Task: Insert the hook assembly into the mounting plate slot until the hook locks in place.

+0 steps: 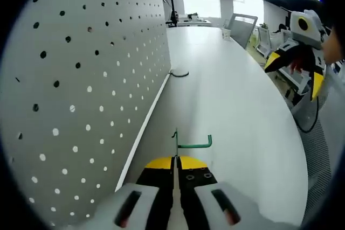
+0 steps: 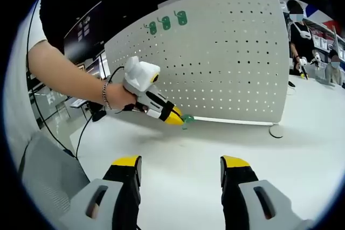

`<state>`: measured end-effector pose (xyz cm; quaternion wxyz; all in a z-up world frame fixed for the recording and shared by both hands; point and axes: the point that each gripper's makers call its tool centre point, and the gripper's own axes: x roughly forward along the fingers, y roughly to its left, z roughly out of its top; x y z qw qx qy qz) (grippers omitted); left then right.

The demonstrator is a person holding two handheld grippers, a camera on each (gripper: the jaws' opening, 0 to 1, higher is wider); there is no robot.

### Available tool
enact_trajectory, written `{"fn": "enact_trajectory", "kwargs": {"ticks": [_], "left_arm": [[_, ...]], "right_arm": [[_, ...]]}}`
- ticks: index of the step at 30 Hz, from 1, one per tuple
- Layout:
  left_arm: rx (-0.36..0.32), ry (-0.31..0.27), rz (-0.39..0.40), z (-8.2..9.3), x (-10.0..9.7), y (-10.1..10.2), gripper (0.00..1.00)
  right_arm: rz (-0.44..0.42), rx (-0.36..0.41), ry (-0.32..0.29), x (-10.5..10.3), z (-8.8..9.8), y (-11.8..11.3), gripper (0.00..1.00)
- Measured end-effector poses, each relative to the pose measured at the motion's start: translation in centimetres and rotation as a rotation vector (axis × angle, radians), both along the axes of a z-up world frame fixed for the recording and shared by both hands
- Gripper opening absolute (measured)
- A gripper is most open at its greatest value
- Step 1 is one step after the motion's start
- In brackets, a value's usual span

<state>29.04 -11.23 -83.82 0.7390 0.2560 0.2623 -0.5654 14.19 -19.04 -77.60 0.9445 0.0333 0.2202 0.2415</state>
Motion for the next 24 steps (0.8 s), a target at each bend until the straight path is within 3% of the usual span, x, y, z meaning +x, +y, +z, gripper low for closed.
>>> {"fn": "enact_trajectory", "kwargs": {"ticks": [24], "left_arm": [[-0.132, -0.033, 0.072, 3.8, -1.2, 1.7, 0.02]], "right_arm": [[0.000, 0.014, -0.017, 0.2, 0.6, 0.0, 0.57]]}}
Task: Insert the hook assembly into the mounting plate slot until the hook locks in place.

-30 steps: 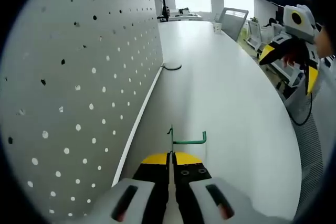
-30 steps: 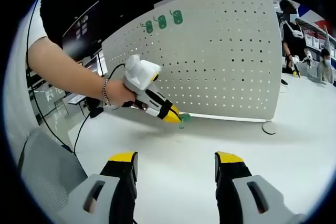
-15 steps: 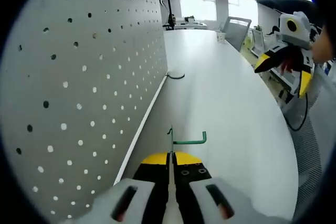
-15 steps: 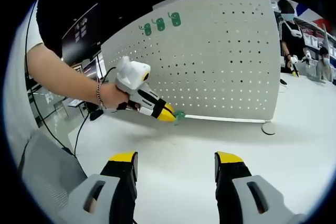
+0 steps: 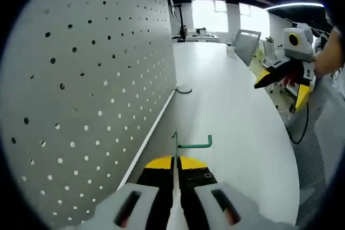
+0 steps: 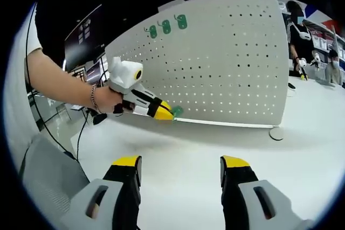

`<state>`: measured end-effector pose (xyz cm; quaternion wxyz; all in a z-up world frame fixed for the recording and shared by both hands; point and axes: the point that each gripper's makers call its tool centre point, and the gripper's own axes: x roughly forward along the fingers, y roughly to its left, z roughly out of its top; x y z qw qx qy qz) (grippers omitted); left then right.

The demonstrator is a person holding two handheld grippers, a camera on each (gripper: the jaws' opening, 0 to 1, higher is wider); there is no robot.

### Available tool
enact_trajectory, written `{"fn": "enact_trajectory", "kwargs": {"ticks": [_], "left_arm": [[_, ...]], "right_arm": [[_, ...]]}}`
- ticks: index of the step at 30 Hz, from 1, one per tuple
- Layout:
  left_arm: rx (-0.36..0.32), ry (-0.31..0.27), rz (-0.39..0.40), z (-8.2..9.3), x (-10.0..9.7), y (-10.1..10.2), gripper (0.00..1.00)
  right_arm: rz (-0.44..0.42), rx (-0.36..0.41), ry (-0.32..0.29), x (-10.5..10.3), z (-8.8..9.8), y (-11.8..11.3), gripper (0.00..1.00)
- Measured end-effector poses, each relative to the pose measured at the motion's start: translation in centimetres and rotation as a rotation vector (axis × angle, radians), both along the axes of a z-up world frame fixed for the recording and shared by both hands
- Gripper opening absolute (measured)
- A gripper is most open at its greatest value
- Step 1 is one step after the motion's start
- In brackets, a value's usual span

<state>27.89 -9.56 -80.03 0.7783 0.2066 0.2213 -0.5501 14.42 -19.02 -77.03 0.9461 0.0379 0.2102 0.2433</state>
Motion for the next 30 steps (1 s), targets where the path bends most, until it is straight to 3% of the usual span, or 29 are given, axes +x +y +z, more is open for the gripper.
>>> {"fn": "enact_trajectory", "kwargs": {"ticks": [19, 30], "left_arm": [[-0.192, -0.057, 0.075, 5.3, -2.1, 0.7, 0.02], [-0.311, -0.099, 0.114, 9.3, -3.2, 2.0, 0.02]], "right_arm": [[0.004, 0.006, -0.013, -0.2, 0.6, 0.1, 0.56], [0.003, 0.010, -0.014, -0.5, 0.7, 0.1, 0.56]]}}
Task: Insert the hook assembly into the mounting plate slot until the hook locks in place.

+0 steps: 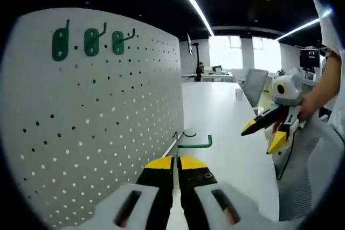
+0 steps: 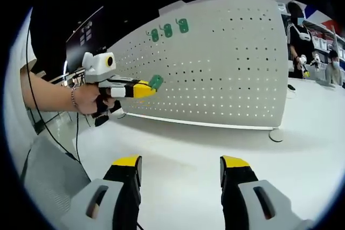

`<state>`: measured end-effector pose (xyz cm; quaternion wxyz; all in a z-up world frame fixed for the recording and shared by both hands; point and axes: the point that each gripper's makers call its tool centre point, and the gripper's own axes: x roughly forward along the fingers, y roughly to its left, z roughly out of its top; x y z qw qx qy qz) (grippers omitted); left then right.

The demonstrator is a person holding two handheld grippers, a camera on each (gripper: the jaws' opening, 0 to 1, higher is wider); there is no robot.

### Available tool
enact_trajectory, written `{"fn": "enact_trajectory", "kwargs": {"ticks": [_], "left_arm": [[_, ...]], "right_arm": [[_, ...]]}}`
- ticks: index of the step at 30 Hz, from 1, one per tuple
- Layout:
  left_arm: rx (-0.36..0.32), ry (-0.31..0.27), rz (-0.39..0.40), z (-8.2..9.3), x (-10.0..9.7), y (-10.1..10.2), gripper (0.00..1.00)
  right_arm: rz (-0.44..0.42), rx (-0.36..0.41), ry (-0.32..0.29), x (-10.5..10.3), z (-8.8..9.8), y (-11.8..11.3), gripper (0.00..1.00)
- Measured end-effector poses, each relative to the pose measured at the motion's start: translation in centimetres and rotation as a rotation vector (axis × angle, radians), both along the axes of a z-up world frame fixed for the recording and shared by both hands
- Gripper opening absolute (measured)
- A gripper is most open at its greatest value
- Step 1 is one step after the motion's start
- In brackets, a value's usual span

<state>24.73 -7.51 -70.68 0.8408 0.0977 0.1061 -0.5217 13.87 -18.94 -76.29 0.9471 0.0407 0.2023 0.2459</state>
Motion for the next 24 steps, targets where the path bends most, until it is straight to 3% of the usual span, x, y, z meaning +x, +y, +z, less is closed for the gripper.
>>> {"fn": "enact_trajectory", "kwargs": {"ticks": [24], "left_arm": [[-0.186, -0.066, 0.066, 7.3, -4.8, 2.3, 0.02]], "right_arm": [[-0.011, 0.022, -0.018, -0.1, 0.8, -0.1, 0.56]]}}
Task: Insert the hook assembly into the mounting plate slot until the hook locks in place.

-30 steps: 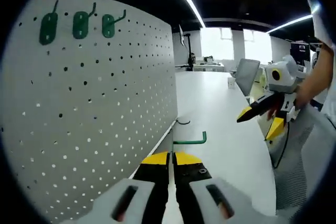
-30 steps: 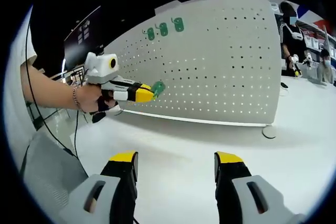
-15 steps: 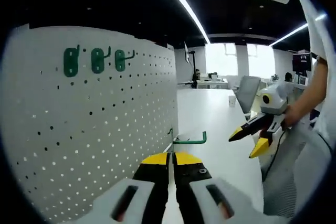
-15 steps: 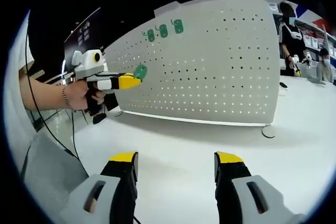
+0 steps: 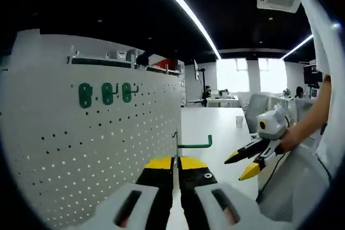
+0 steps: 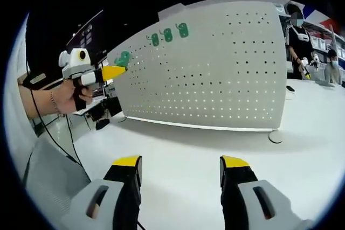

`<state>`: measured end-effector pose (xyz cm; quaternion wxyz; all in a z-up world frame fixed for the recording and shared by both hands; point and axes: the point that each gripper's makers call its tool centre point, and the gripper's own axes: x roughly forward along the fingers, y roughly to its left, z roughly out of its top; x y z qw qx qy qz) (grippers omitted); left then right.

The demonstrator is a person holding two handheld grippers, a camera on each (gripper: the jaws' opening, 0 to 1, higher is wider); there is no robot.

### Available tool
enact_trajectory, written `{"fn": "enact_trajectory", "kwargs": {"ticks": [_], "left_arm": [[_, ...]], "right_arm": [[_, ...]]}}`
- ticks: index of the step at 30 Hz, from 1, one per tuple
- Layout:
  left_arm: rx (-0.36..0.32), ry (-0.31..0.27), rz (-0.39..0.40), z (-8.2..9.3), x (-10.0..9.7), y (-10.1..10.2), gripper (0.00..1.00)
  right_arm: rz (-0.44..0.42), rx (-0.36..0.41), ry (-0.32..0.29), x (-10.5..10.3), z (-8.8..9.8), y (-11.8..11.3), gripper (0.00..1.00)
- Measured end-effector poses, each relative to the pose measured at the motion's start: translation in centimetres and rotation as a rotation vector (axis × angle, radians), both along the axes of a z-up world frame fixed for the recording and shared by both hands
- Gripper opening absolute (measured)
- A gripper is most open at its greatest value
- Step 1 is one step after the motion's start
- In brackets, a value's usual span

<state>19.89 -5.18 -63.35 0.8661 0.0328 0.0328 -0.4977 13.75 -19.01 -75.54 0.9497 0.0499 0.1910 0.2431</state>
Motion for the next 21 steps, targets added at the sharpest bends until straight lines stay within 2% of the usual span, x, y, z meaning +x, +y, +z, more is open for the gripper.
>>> {"fn": "enact_trajectory", "kwargs": {"ticks": [3, 14, 21], "left_arm": [[-0.019, 0.003, 0.018, 0.5, -0.7, 0.4, 0.02], [-0.018, 0.022, 0.044, -0.3, -0.8, 1.1, 0.02], [-0.019, 0.021, 0.062, -0.3, -0.5, 1.3, 0.02]], "right_arm": [[0.000, 0.000, 0.001, 0.0, -0.1, 0.0, 0.56], [0.014, 0.002, -0.009, -0.1, 0.4, 0.4, 0.55], [0.044, 0.058, -0.132, 0.0, 3.7, 1.4, 0.53]]}}
